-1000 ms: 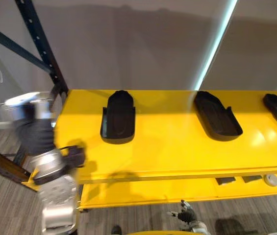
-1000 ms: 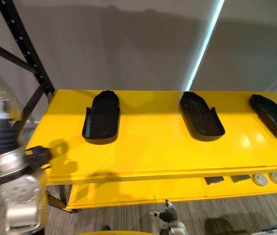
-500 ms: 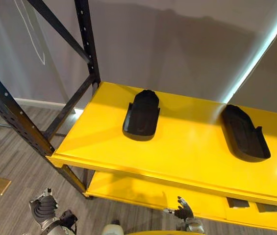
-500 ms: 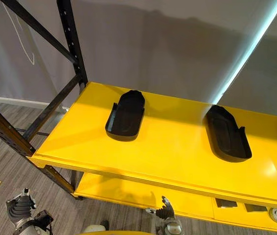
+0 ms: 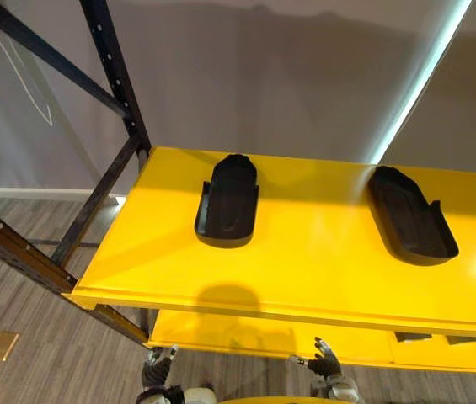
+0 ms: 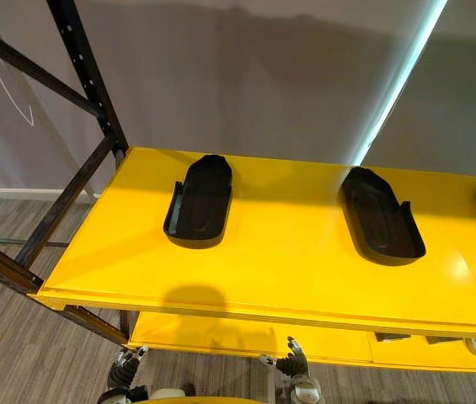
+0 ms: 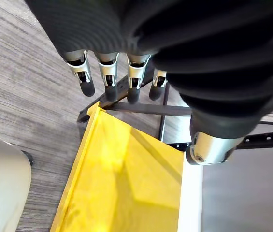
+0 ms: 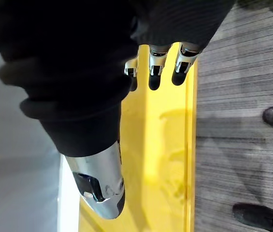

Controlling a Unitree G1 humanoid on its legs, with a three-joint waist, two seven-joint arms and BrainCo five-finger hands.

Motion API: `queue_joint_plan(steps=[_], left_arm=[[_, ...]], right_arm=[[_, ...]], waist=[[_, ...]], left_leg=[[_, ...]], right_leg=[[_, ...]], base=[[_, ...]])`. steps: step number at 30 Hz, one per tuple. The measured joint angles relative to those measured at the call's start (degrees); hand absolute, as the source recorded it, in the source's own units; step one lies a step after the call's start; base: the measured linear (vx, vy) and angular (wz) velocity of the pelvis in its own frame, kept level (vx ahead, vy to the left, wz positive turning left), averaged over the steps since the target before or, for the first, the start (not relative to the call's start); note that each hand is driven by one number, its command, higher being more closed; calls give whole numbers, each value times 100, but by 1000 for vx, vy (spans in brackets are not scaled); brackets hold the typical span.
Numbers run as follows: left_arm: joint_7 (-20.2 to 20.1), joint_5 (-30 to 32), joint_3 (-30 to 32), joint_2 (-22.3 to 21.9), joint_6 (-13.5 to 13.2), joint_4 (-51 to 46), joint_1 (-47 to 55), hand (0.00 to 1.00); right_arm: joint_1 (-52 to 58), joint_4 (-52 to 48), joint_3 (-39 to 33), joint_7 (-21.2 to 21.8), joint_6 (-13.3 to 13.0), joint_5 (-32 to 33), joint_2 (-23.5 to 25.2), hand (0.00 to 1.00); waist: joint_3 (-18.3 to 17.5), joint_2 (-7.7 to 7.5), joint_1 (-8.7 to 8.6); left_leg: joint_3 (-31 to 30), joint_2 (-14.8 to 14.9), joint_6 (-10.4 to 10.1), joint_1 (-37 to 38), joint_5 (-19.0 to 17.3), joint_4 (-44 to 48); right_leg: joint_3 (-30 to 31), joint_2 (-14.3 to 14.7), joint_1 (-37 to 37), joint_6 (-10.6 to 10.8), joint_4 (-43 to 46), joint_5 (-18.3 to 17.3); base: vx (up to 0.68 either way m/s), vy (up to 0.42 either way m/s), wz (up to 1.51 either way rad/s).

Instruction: Walk over and take plastic housings, then place them on the shelf

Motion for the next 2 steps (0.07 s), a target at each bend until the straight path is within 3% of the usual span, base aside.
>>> queue_joint_plan(steps=[2], left_arm=[[-5,87,-51,43,-3,133,-69,0]], right_arm=[[-5,12,-70,-1,1,0,-27,0]], waist=[[-1,34,-5]], left_leg=[[59,-26,1,29,1,-45]], right_leg=[[50,21,14,15,-28,27]], base=[[46,6,-18]])
